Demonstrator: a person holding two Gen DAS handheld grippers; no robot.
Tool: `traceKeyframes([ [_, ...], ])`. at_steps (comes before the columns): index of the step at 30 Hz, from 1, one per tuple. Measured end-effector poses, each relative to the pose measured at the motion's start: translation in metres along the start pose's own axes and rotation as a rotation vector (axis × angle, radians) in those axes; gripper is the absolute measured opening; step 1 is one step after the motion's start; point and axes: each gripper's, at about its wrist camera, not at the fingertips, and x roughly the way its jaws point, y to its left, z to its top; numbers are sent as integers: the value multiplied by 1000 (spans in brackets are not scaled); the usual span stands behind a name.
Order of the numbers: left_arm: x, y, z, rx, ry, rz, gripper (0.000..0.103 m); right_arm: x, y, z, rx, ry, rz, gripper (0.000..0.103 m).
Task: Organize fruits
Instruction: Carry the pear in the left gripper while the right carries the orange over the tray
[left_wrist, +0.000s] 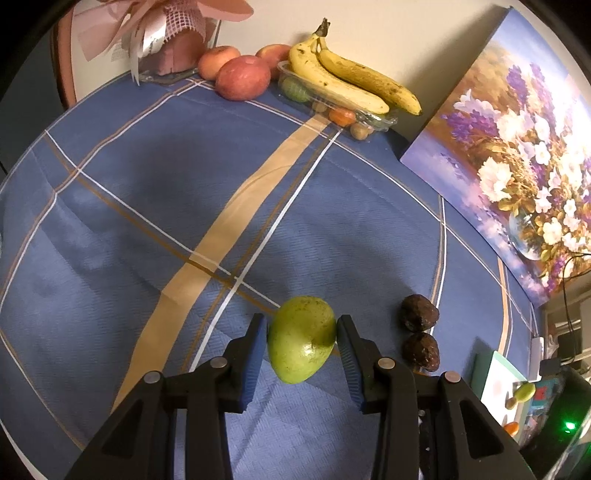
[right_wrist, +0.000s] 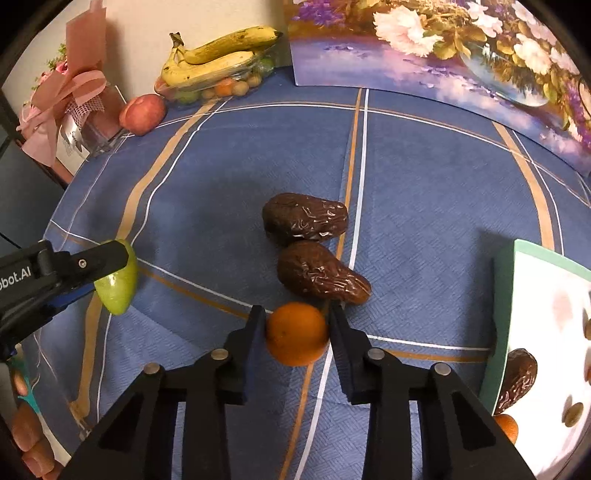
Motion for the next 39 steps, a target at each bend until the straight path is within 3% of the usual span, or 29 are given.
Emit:
traceKeyframes([
  [7,-19,-16,-7,50,-35,3,41,-36,-15,-7,24,-65,12,36],
  [17,-33,-62,-32,158,-32,-65,41,-88,-80,-37,102,-114,-118,36],
  [21,-38,-83,-42,205,-26,-98,41,-103,-106,-47,166,-126,-125,36],
  [29,-52,-134,-66,351,-32,-126,41,-134,-146,-64,243,-179,-150,36],
  [39,-55,-195,-117,539,32,-199,41,-171,-208,-95,383,-234,-195,36],
])
